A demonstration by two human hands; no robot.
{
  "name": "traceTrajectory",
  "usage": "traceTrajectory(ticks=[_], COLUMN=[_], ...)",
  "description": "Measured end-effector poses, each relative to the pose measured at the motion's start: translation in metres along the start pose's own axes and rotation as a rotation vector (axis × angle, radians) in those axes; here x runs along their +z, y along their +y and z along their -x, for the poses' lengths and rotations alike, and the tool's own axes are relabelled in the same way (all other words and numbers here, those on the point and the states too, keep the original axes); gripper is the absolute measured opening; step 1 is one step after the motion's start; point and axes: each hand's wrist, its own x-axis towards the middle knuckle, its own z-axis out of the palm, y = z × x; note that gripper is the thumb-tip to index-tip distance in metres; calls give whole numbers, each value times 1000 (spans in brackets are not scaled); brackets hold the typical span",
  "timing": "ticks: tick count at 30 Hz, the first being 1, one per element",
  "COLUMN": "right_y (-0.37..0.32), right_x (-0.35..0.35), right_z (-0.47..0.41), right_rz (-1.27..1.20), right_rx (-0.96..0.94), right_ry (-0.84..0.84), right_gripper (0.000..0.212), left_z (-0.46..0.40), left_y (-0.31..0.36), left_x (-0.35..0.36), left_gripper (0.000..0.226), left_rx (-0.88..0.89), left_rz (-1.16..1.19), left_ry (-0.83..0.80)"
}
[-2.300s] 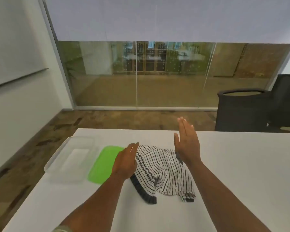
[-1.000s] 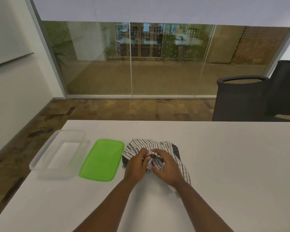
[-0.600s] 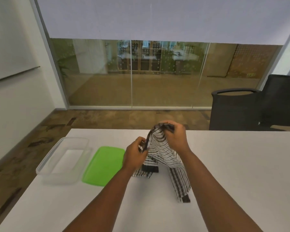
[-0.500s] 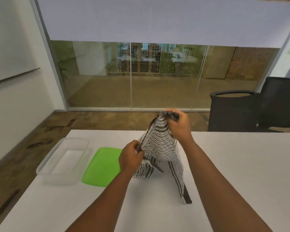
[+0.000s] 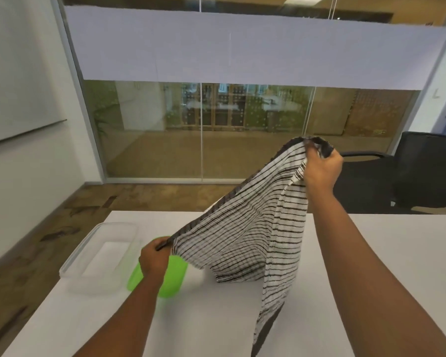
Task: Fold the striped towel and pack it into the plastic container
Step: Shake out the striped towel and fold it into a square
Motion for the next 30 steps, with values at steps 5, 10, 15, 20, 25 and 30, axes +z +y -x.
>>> traceTrajectory(ticks=[5, 10, 15, 20, 25, 30], right_y=[10, 22, 33, 43, 37, 26], right_x=[-12, -19, -35, -41, -29, -2], right_z=[-8, -5, -5, -1, 6, 34], right_rz=[184, 355, 238, 306, 417, 308], right_rx=[43, 162, 378, 420, 477, 449], right_ry=[100, 149, 285, 238, -84, -325], right_gripper=[34, 22, 20, 32, 32, 21], left_z=[-22, -17, -25, -20, -10, 6], left_y=[37, 84, 104, 106, 119, 142], left_x=[-21, -29, -40, -34, -20, 1], left_gripper=[25, 12, 40, 29, 21, 17], left_rx=[4, -113, -387, -449, -421, -265], left_rz=[259, 248, 364, 299, 285, 315], left_ry=[-264, -571, -542, -510, -574, -633])
